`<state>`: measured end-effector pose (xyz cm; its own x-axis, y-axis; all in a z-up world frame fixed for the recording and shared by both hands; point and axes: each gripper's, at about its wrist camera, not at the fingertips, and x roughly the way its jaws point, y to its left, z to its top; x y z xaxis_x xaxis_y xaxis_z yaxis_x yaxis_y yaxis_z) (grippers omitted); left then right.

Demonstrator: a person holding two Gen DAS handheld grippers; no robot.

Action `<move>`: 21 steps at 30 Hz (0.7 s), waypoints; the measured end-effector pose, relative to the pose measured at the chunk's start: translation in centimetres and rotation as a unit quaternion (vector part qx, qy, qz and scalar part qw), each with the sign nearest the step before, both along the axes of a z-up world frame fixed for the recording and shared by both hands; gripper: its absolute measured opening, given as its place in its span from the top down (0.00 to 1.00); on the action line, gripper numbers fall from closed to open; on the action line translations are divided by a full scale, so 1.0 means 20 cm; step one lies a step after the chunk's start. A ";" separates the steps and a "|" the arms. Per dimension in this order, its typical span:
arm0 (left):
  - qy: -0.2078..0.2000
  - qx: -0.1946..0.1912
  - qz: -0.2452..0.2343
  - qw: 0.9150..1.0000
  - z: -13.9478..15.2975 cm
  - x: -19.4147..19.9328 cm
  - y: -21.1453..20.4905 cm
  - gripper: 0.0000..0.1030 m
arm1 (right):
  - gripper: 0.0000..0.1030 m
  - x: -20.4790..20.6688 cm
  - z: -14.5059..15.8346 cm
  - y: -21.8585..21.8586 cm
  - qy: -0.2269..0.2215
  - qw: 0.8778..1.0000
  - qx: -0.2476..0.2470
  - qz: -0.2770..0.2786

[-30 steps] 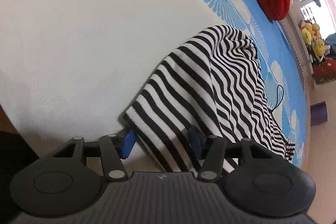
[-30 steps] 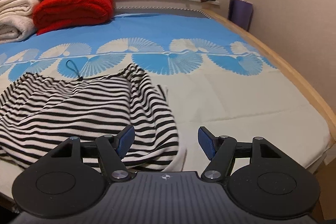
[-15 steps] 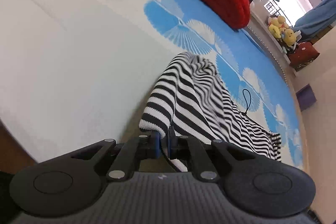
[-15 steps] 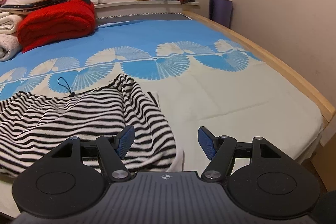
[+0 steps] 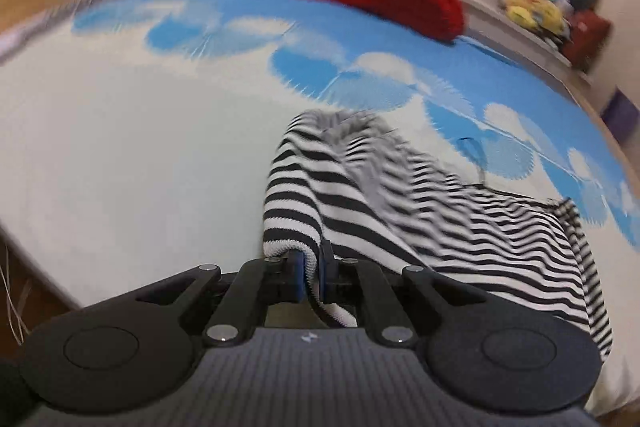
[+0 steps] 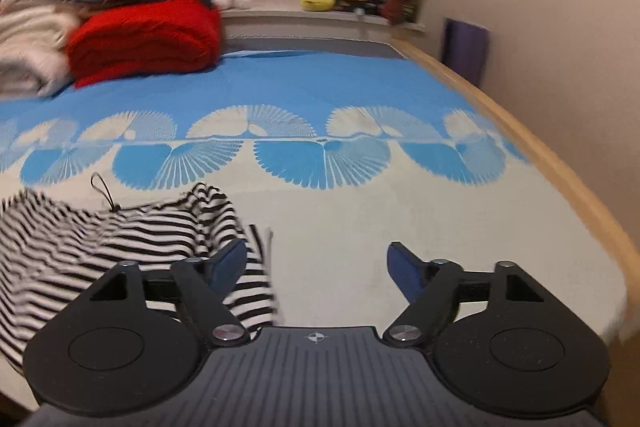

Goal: Fold small clothes

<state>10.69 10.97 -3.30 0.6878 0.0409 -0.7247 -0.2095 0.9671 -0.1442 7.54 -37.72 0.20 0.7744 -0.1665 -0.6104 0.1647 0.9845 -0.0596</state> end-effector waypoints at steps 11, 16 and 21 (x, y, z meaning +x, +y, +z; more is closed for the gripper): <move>-0.091 0.020 -0.189 0.977 0.33 0.01 -1.11 0.94 | 0.23 -0.08 -0.08 -0.46 -0.014 0.987 0.115 -0.115; -0.037 0.023 -0.339 0.940 0.07 -0.03 -1.70 0.92 | 0.23 -0.10 -0.11 -0.61 -0.021 0.975 0.167 -0.146; 0.073 -0.060 -0.354 0.930 -0.15 0.08 -1.72 0.78 | 0.23 -0.10 -0.14 -0.67 -0.016 0.971 0.194 -0.141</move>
<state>12.33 -23.36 -6.33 0.4053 -0.4717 -0.7831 0.4485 0.8490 -0.2794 5.62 -51.05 -2.68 0.7505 -0.1369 -0.6465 0.4262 0.8479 0.3152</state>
